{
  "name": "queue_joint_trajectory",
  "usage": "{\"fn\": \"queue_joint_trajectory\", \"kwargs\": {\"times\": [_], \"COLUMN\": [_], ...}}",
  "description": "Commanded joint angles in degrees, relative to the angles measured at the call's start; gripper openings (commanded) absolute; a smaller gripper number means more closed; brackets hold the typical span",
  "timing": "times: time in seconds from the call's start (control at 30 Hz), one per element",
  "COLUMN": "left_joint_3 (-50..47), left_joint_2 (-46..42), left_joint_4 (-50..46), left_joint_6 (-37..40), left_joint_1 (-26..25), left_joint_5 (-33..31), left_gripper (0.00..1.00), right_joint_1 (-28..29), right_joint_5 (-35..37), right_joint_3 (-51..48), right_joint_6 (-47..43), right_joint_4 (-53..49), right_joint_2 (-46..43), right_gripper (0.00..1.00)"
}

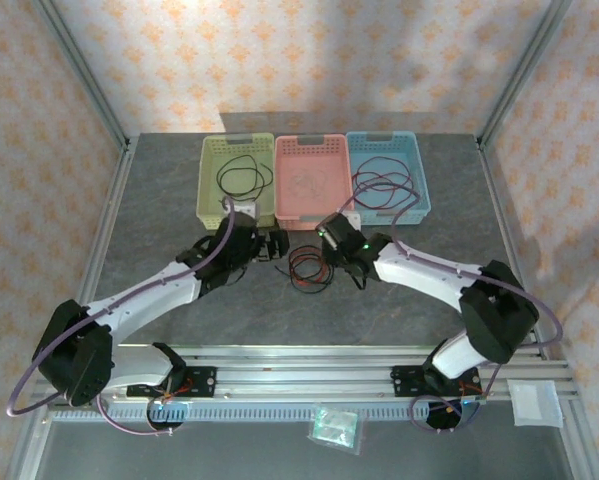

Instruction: Untangle the cables

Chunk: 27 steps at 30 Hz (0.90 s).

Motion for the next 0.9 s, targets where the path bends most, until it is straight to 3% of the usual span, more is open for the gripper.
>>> {"fn": "queue_joint_trajectory", "kwargs": {"times": [0.0, 0.17, 0.4, 0.87], "left_joint_3": [-3.29, -7.74, -8.27, -8.75], "left_joint_2": [-0.64, 1.46, 6.37, 5.98], "left_joint_4": [10.90, 18.06, 21.11, 20.89], "left_joint_6": [-5.66, -7.80, -8.41, -7.80], "left_joint_1": [-2.64, -6.66, -10.80, -11.44], "left_joint_5": [-1.80, -0.94, 0.07, -1.68], "left_gripper": [0.95, 0.97, 0.99, 0.99], "right_joint_1": [-0.30, -0.25, -0.47, -0.55], "right_joint_5": [-1.48, -2.86, -1.83, -3.16], "right_joint_3": [-1.12, -1.94, -1.43, -1.89], "right_joint_6": [5.77, 9.93, 13.18, 14.46], "right_joint_4": [-0.13, 1.59, -0.01, 0.96], "right_joint_2": [0.66, 2.73, 5.98, 8.69], "right_gripper": [0.43, 0.36, 0.28, 0.19]}}
